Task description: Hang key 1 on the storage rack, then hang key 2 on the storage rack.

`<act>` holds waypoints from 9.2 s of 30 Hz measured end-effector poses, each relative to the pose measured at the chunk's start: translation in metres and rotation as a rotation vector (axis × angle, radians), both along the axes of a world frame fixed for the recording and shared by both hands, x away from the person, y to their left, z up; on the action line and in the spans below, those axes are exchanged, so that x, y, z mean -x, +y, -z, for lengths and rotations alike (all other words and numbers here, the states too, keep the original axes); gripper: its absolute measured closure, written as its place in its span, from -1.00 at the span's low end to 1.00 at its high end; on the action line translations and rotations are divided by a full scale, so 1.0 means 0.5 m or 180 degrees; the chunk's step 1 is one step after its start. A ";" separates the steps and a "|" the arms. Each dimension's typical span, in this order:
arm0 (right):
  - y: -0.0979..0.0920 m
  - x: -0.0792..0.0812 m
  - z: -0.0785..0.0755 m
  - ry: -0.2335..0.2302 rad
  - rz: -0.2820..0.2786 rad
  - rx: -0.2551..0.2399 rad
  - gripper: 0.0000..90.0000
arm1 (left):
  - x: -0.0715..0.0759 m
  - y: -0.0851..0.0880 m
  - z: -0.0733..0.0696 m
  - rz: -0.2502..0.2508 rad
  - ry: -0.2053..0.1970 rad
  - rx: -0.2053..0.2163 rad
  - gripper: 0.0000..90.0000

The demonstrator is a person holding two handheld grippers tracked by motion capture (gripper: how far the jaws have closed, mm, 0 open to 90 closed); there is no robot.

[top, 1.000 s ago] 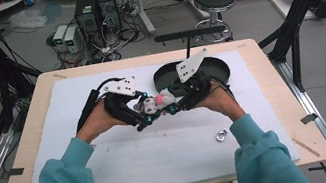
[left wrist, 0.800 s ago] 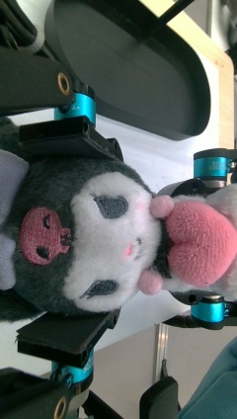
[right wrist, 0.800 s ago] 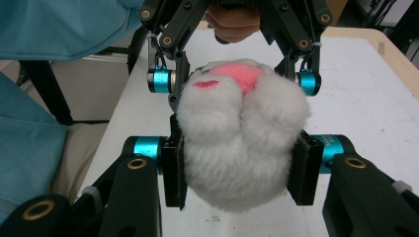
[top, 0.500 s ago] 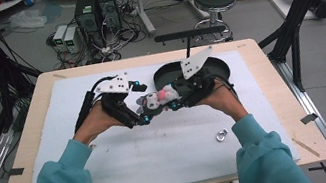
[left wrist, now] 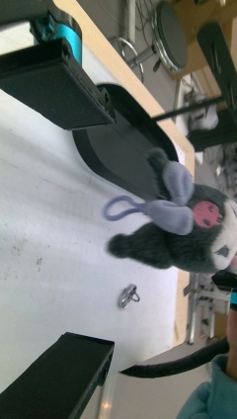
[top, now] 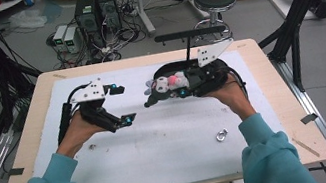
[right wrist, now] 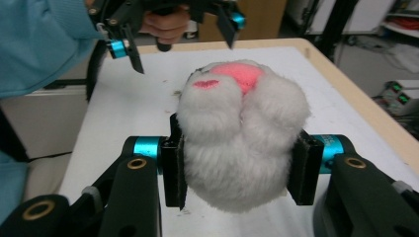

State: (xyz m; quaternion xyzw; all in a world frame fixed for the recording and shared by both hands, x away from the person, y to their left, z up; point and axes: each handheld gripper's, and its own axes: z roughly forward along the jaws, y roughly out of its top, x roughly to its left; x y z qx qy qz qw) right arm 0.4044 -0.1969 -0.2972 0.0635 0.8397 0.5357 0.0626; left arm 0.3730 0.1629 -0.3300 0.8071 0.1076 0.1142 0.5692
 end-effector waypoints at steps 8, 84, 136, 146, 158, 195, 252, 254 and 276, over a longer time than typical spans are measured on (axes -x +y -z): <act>-0.032 -0.002 -0.004 0.0025 0.0417 -0.0195 0.18 | 0.027 0.061 0.021 -0.0339 -0.0074 0.0178 -0.96; -0.194 -0.088 -0.040 -0.0278 0.2636 -0.0515 0.18 | 0.143 0.223 0.144 -0.1245 -0.0231 0.0806 -0.96; -0.239 -0.076 0.048 -0.0117 0.2575 -0.0063 0.18 | 0.151 0.227 0.174 -0.1344 -0.0259 0.0866 -0.96; -0.221 -0.099 0.067 -0.0090 0.2561 -0.0099 0.18 | 0.152 0.225 0.178 -0.1359 -0.0278 0.0862 -0.96; -0.214 -0.125 0.093 0.0016 0.2583 -0.0069 0.17 | 0.154 0.228 0.188 -0.1381 -0.0267 0.0877 -0.96; -0.240 -0.016 0.078 -0.0104 0.2120 -0.0696 -0.99 | 0.153 0.229 0.191 -0.1392 -0.0320 0.0919 -0.96; -0.275 0.196 0.189 -0.0321 0.1490 -0.0907 -0.99 | 0.171 0.236 0.215 -0.1515 -0.0316 0.0892 -0.96; -0.274 0.195 0.184 -0.0298 0.1380 -0.0814 -0.99 | 0.172 0.236 0.217 -0.1518 -0.0314 0.0894 -0.96; -0.235 0.166 0.172 -0.0178 0.0564 0.0269 -0.91 | 0.184 0.243 0.229 -0.1487 -0.0442 0.0985 -0.96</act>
